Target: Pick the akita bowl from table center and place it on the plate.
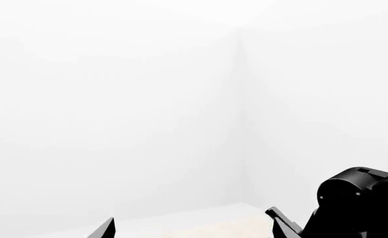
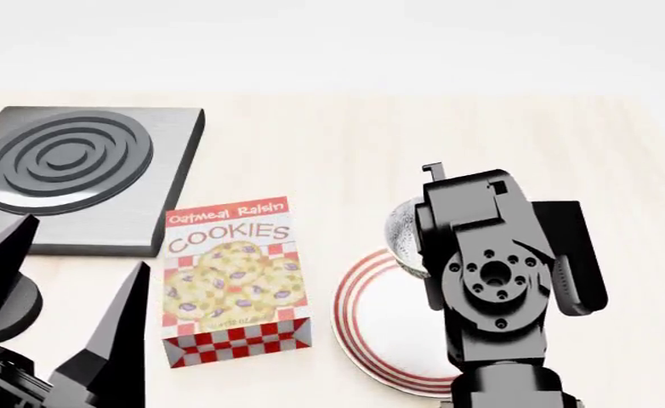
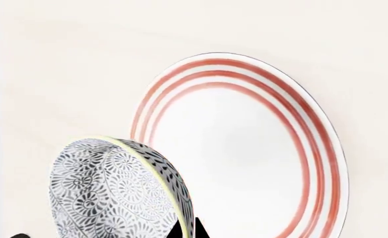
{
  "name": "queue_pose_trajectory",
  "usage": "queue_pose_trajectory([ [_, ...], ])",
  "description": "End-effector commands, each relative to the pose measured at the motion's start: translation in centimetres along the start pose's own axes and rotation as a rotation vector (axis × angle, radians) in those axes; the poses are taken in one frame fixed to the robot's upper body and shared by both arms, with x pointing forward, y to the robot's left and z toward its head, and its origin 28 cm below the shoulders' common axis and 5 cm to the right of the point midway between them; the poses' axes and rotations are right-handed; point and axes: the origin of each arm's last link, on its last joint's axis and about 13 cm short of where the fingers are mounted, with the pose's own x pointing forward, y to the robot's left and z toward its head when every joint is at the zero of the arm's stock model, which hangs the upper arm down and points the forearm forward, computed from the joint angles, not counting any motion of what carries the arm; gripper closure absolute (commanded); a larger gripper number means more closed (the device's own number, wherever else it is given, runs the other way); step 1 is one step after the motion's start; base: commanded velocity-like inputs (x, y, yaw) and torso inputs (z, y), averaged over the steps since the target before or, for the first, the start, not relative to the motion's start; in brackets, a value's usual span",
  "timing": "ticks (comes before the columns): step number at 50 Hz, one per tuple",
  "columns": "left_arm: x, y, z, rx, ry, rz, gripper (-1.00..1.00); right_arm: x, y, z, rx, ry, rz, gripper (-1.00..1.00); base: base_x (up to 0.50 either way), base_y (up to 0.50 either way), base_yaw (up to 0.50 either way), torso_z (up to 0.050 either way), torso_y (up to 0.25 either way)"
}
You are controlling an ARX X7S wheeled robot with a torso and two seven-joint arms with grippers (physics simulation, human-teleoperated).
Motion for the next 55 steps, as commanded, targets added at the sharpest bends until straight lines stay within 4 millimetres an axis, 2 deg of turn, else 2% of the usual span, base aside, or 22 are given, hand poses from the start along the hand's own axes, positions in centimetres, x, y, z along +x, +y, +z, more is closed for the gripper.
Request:
queue_pose_trajectory([
  [1,0.1,0.1,0.1,0.005,-0.014,0.0,-1.0,1.0,-0.1,-0.2,0.024,0.014,-0.005,1.0,0.0,0.0,0.0,0.0,0.0],
  [41,0.1,0.2,0.0,0.005,-0.011,0.003,-1.0,3.4,-1.4,-0.3,0.048,0.026,-0.06,1.0,0.0,0.0,0.0,0.0,0.0],
  [55,0.1,0.2,0.0,0.004,-0.011,0.004,-1.0,3.6,-1.4,-0.5,0.039,0.034,-0.055,1.0,0.0,0.0,0.0,0.0,0.001],
])
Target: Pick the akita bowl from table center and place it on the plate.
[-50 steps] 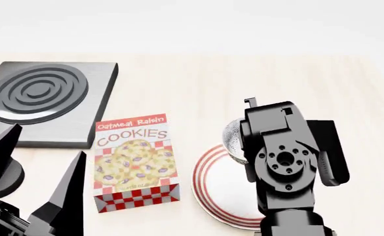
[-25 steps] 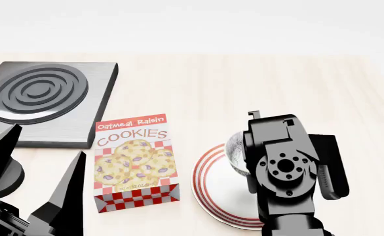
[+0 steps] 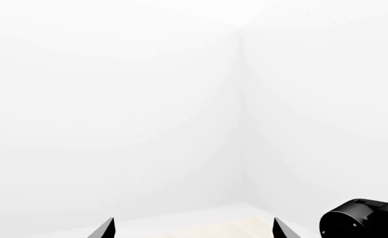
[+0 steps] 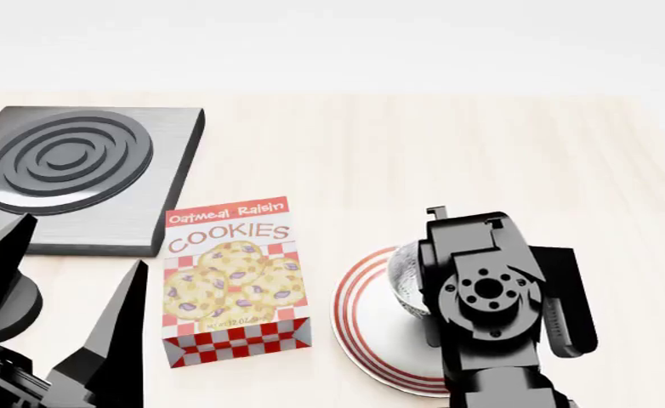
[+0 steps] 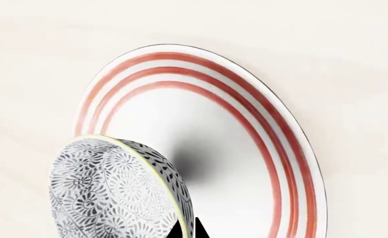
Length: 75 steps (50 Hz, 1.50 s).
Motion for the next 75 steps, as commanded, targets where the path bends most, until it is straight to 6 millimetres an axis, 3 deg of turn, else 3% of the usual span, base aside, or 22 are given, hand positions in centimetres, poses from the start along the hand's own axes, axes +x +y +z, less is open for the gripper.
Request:
queue_pose_trajectory([
  [1,0.1,0.1,0.0,0.005,-0.011,0.001,-1.0,0.0,0.2,-0.4,-0.007,0.01,0.028,1.0,0.0,0.0,0.0,0.0,0.0],
  [34,0.1,0.1,0.2,0.004,-0.011,0.0,-1.0,0.3,0.1,-0.3,0.012,0.005,0.041,1.0,0.0,0.0,0.0,0.0,0.0],
  [35,0.1,0.1,0.2,0.004,-0.011,0.0,-1.0,0.2,0.1,-0.3,0.031,0.029,0.065,-1.0,0.0,0.0,0.0,0.0,0.0],
  [59,0.1,0.1,0.1,0.006,-0.011,-0.003,-1.0,-0.1,-0.1,0.0,0.013,0.004,0.06,-1.0,0.0,0.0,0.0,0.0,0.0],
  [75,0.0,0.0,0.3,0.007,-0.015,-0.007,-1.0,-2.9,-3.3,0.0,-0.024,-0.044,0.145,-1.0,0.0,0.0,0.0,0.0,0.0],
])
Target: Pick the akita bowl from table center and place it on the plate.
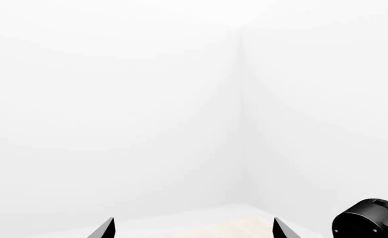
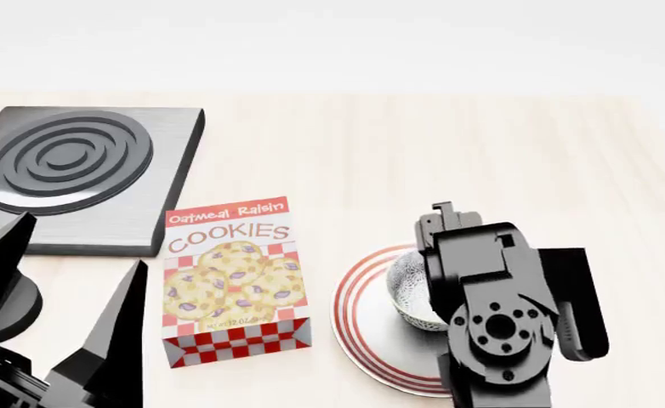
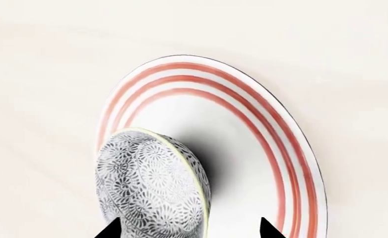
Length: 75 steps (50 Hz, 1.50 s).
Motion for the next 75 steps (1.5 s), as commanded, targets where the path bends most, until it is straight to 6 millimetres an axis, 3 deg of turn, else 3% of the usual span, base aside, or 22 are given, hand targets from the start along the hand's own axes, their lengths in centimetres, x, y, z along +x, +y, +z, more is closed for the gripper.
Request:
queue_pose_trajectory([
  [1,0.0,0.0,0.1,0.007,-0.012,-0.003,-1.0,-2.1,-1.9,-0.1,-0.012,-0.019,0.062,-1.0,0.0,0.0,0.0,0.0,0.0],
  [11,0.0,-0.1,0.3,0.007,-0.015,-0.006,-1.0,-5.8,-2.2,0.5,-0.028,-0.039,0.189,-1.0,0.0,0.0,0.0,0.0,0.0],
  [17,0.0,0.0,0.4,0.008,-0.02,-0.004,-1.0,-7.1,-3.6,0.7,-0.178,-0.157,0.343,-1.0,0.0,0.0,0.0,0.0,0.0],
  [20,0.0,-0.1,0.6,0.008,-0.023,-0.005,-1.0,-6.9,-4.7,0.5,-0.205,-0.129,0.433,-1.0,0.0,0.0,0.0,0.0,0.0],
  [25,0.0,-0.1,0.7,0.01,-0.027,-0.002,-1.0,-6.1,-7.6,0.8,-0.295,-0.201,0.493,-1.0,0.0,0.0,0.0,0.0,0.0],
  [28,0.0,-0.1,0.7,0.009,-0.028,0.002,-1.0,-5.7,-9.7,0.9,-0.36,-0.258,0.618,-1.0,0.0,0.0,0.0,0.0,0.0],
  [29,-0.1,-0.2,0.7,0.011,-0.025,0.0,-1.0,-5.4,-10.4,1.1,-0.397,-0.351,0.623,-1.0,0.0,0.0,0.0,0.0,0.0],
  [33,-0.1,-0.4,0.6,0.012,-0.023,-0.003,-1.0,-5.3,-11.6,1.4,-0.437,-0.445,0.734,-1.0,0.0,0.0,0.0,0.0,0.0],
  [37,-0.1,-0.3,0.3,0.01,-0.021,0.016,-1.0,-5.1,-13.4,1.2,-0.634,-0.684,0.758,-1.0,0.0,0.0,0.0,0.0,0.0],
  [39,-0.2,-0.4,0.2,0.01,-0.019,0.017,-1.0,-5.3,-14.0,1.0,-0.668,-0.724,0.868,-1.0,0.0,0.0,0.0,0.0,0.0],
  [42,-0.3,-0.5,0.0,0.021,-0.011,0.02,-1.0,-5.2,-14.9,0.9,-0.771,-0.866,0.856,-1.0,0.0,0.0,0.0,0.0,0.0],
  [51,0.0,-0.4,0.0,0.02,-0.01,0.098,-1.0,-4.5,-16.5,0.5,-0.897,-1.048,0.858,-1.0,0.0,0.0,0.0,0.0,0.0],
  [67,0.0,-0.4,-0.3,0.057,0.002,0.144,-1.0,-4.0,-19.3,-0.2,-0.986,-1.184,0.877,-1.0,0.0,0.0,0.0,0.0,0.0],
  [75,0.0,0.0,-0.1,0.091,0.003,0.19,-1.0,-4.0,-20.6,0.4,-1.057,-1.196,0.821,-1.0,0.0,0.0,0.0,0.0,0.0],
])
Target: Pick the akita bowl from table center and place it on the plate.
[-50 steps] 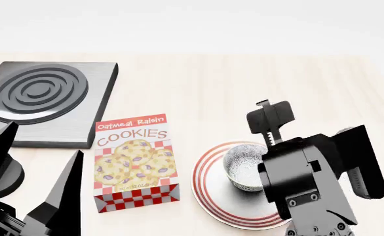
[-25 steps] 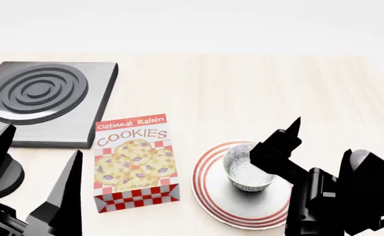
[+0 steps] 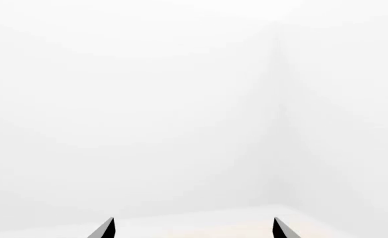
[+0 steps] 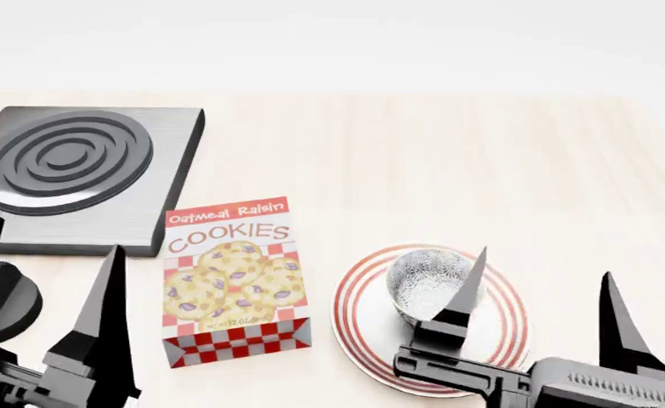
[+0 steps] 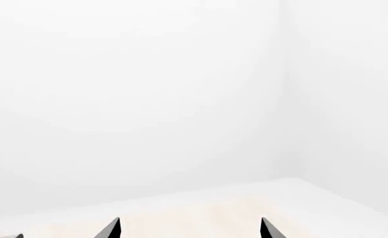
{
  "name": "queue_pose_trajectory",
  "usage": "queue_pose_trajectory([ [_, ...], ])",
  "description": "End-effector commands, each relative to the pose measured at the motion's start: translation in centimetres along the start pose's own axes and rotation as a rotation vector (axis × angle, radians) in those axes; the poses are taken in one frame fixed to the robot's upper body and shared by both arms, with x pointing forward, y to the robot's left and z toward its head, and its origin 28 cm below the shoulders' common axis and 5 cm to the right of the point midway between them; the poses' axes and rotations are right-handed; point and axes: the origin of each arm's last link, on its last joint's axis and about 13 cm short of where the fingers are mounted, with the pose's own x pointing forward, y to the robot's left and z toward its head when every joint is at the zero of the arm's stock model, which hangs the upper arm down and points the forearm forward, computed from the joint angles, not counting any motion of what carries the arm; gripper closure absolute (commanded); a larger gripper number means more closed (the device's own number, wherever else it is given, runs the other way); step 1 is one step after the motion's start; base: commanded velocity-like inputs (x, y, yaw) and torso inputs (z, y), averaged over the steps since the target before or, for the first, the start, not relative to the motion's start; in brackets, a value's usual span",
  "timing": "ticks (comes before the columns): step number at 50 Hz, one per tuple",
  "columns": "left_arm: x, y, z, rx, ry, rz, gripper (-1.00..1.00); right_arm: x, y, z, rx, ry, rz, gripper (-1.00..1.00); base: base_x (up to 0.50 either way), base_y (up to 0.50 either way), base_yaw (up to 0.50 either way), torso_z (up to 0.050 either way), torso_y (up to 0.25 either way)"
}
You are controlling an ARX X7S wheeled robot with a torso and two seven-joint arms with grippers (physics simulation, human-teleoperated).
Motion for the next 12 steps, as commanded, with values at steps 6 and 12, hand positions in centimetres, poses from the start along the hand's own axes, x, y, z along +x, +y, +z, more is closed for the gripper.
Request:
queue_pose_trajectory([
  [6,0.2,1.3,0.3,0.055,-0.006,0.122,-1.0,-1.1,-1.7,0.5,-0.1,-0.047,-0.053,-1.0,0.0,0.0,0.0,0.0,0.0],
  [12,0.2,2.1,0.5,0.071,-0.013,0.173,-1.0,-0.8,-2.8,1.0,-0.105,-0.056,-0.121,-1.0,0.0,0.0,0.0,0.0,0.0],
])
